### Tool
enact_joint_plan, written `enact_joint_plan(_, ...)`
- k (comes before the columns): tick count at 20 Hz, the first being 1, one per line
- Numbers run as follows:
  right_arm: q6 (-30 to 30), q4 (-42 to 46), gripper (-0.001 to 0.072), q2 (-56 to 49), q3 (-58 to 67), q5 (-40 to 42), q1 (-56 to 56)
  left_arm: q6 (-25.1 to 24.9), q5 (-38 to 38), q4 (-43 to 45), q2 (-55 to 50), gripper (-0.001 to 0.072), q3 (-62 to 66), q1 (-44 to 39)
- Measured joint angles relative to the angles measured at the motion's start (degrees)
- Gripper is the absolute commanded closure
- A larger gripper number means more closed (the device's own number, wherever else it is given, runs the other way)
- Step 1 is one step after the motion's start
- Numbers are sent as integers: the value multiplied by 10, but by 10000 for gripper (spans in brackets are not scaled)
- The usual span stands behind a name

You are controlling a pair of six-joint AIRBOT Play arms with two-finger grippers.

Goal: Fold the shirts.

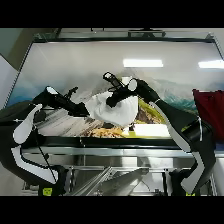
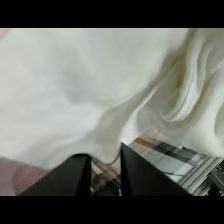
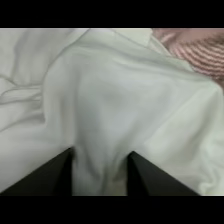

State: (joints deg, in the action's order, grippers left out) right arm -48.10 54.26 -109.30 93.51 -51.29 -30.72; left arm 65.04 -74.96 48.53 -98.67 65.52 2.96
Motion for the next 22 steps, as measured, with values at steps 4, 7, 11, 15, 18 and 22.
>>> enact_joint_plan(4, -7, 17, 690, -4, 8, 8, -4, 0, 12, -6, -4, 704, 35, -3)
enact_joint_plan(7, -14, 22, 690, 39, 10, 5, 8, 0, 3, -26, 11, 695, 78, -3)
enact_joint_plan(11, -43, 25, 690, 182, 11, -1, 65, -3, -19, -96, 89, 695, 169, 5)
enact_joint_plan(15, -59, 26, 689, 380, 11, -15, 124, -2, -28, -163, 228, 690, 298, 13)
enact_joint_plan(18, -59, 26, 689, 517, 11, -8, 139, 6, -1, -183, 334, 688, 403, 15)
enact_joint_plan(22, -56, 43, 689, 629, 11, 7, 146, 24, 50, -151, 424, 688, 498, 15)
